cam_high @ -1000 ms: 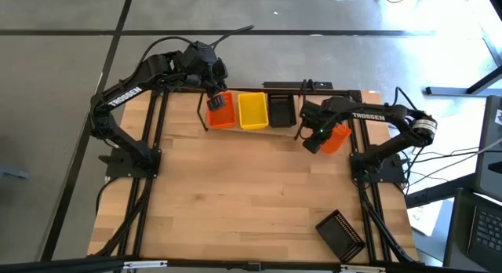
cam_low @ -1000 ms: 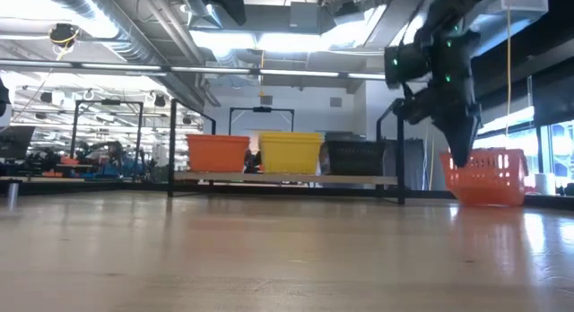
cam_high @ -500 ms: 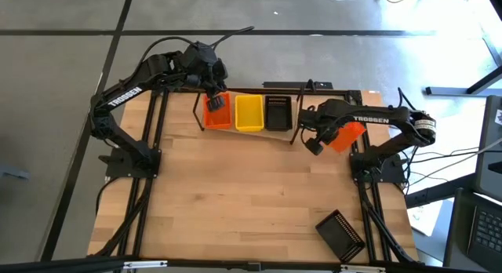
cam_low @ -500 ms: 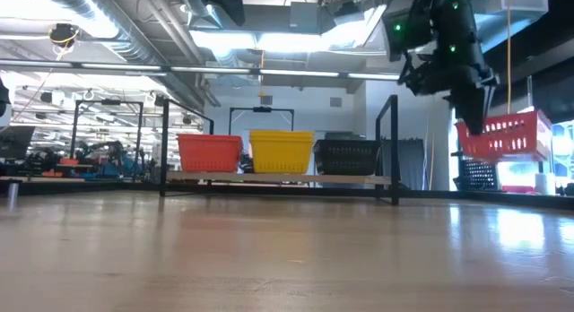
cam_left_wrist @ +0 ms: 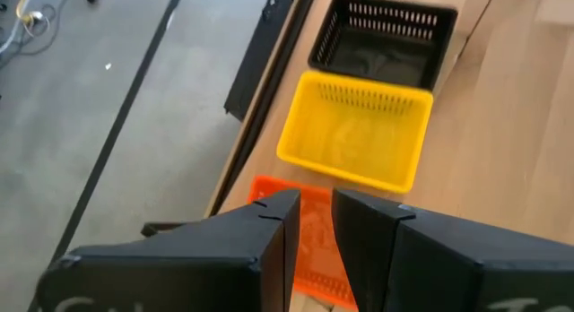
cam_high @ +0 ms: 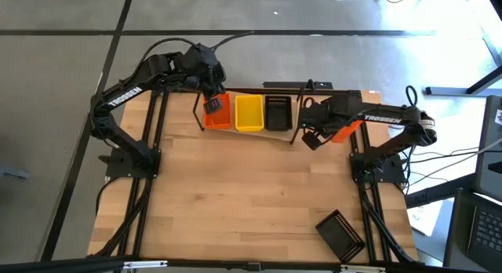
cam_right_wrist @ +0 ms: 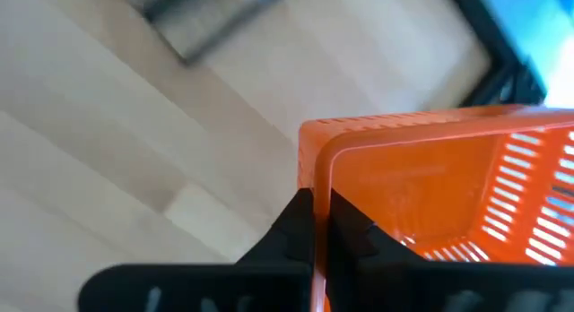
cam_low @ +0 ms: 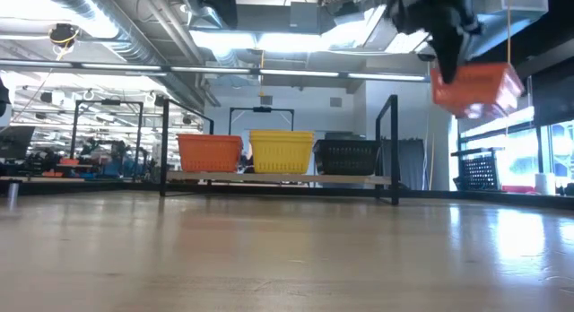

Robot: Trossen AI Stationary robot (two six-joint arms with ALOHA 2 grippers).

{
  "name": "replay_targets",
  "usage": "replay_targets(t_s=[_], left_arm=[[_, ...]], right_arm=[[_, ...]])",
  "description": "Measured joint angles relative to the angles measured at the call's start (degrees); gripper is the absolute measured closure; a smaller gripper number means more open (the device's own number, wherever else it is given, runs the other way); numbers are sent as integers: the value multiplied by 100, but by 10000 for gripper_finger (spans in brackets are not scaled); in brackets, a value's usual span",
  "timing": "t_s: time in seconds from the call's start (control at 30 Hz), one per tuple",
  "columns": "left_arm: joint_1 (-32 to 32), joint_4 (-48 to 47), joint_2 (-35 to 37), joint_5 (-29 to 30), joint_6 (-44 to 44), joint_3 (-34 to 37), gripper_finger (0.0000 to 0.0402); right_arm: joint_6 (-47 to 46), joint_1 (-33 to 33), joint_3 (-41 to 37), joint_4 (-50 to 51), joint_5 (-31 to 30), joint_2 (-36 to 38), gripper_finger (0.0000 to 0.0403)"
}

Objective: Stack baskets on shelf by color
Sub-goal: Stack the orange bin on the stacked bins on the shelf

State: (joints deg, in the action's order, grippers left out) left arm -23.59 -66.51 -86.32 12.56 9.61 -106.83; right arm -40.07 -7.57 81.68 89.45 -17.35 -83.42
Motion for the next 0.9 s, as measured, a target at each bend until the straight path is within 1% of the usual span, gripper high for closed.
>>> replay_targets(t_s=[0.23,0.37,0.63,0.7,0.77,0.9], left_arm=[[0,-318,0,0,-7,0,340],[0,-351,0,0,-11,0,340],[0,-349,0,0,-15,0,340],[0,-347,0,0,-17,0,340],[-1,-347,0,0,-17,0,340],[-1,-345,0,0,-20,0,340]], right_arm=[[30,824,1121,6,-693,-22,403],[316,1346,1700,-138,-1024,-46,403],[1693,2174,2330,-711,-1156,-368,403],[2039,2295,2409,-983,-1147,-471,403],[2497,2407,2420,-1378,-982,-554,403],[3479,2484,2313,-2233,-177,-766,403]])
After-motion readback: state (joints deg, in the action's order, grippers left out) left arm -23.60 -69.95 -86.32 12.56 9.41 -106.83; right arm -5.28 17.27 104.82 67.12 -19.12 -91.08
